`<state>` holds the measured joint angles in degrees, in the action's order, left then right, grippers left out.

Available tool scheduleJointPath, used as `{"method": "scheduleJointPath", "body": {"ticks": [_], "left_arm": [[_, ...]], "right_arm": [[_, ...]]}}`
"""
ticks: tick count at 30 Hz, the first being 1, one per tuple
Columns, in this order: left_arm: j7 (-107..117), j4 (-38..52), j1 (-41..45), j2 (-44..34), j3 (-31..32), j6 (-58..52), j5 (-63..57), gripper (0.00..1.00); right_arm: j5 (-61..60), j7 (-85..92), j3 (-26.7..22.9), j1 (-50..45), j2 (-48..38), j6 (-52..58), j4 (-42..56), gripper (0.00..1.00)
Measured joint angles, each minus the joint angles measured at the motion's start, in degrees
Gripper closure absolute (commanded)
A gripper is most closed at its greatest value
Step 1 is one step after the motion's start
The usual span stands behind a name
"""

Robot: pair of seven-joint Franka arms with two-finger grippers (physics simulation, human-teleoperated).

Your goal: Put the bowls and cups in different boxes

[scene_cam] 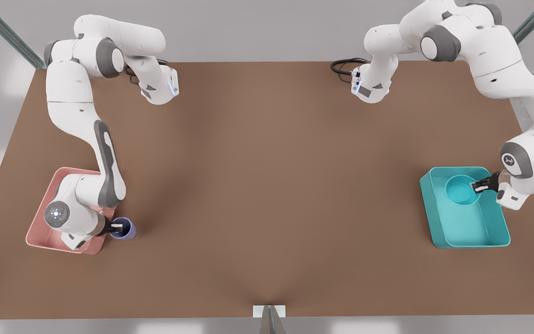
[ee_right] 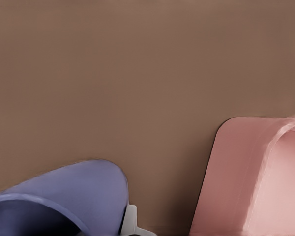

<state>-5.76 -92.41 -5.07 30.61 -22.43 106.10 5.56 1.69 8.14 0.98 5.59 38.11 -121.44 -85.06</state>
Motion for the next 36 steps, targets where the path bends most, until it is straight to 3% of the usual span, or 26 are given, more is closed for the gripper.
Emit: {"method": "scheduleJointPath", "body": {"ticks": [3, 8, 9, 10, 12, 16, 18, 19, 20, 21, 22, 29, 33, 36], "left_arm": [[-2.76, -0.10, -1.18, 3.02, -0.27, 3.73, 0.17, 0.79], [-6.44, -0.15, -2.01, 10.54, -0.14, 10.89, 2.40, 0.79], [-7.09, -0.16, -2.04, 10.92, -0.05, 11.92, 2.82, 0.31], [-7.75, -0.11, -2.04, 10.94, 0.03, 12.70, 3.22, 0.00], [-9.15, 0.11, -2.14, 9.03, -0.04, 13.17, 3.96, 0.00], [-11.46, 0.29, 0.68, -5.49, -1.05, 7.65, 1.93, 0.00], [-10.65, 1.74, 5.21, -13.69, 4.15, 2.22, -1.57, 0.00], [-10.04, 5.26, 6.16, -15.79, 9.56, -0.95, -3.16, 0.00], [-9.42, 9.16, 7.40, -16.81, 14.55, -4.15, -4.45, 0.00], [-8.82, 12.69, 8.20, -17.11, 18.55, -7.33, -5.43, 0.00], [-8.26, 14.57, 8.79, -17.25, 21.23, -10.06, -6.20, 0.00], [-5.02, 17.26, 8.00, -17.95, 26.13, -24.02, -7.99, 0.00], [-3.66, 17.56, 7.73, -17.97, 26.19, -28.49, -8.24, 0.00], [-2.82, 17.58, 7.78, -17.98, 26.20, -30.51, -8.32, 0.00]], "right_arm": [[-1.28, 3.89, 0.11, 5.33, -6.30, 3.39, 0.68, 0.79], [-6.01, 12.89, -0.36, 13.92, -5.57, 7.67, 3.52, 0.79], [-5.60, 14.36, -0.41, 14.15, -4.85, 8.15, 3.62, 0.79], [-5.29, 15.70, -0.39, 14.37, -3.45, 8.44, 3.73, 0.79], [-4.67, 18.19, -0.63, 14.43, 0.16, 7.49, 3.80, 0.79], [-3.63, 22.39, -1.45, 14.34, 4.57, 3.24, 3.82, 0.79], [-3.43, 24.13, -1.55, 14.34, 5.70, 1.61, 3.81, 0.79], [-3.37, 24.92, -1.57, 14.38, 5.98, 1.03, 3.63, 0.79], [-3.32, 25.66, -1.58, 14.42, 6.09, 0.61, 3.54, 0.65], [-3.14, 26.28, -1.59, 14.47, 6.15, 0.24, 3.47, 0.36], [-2.86, 26.79, -1.59, 14.51, 6.23, -0.11, 3.38, 0.00], [-1.19, 28.51, -1.10, 14.02, 1.52, 2.24, 3.76, 0.00], [-2.62, 29.52, -0.89, 10.26, -8.88, 14.65, 8.09, 0.00], [-2.55, 26.20, -0.89, 1.64, -10.67, 25.27, 10.97, 0.00]]}}
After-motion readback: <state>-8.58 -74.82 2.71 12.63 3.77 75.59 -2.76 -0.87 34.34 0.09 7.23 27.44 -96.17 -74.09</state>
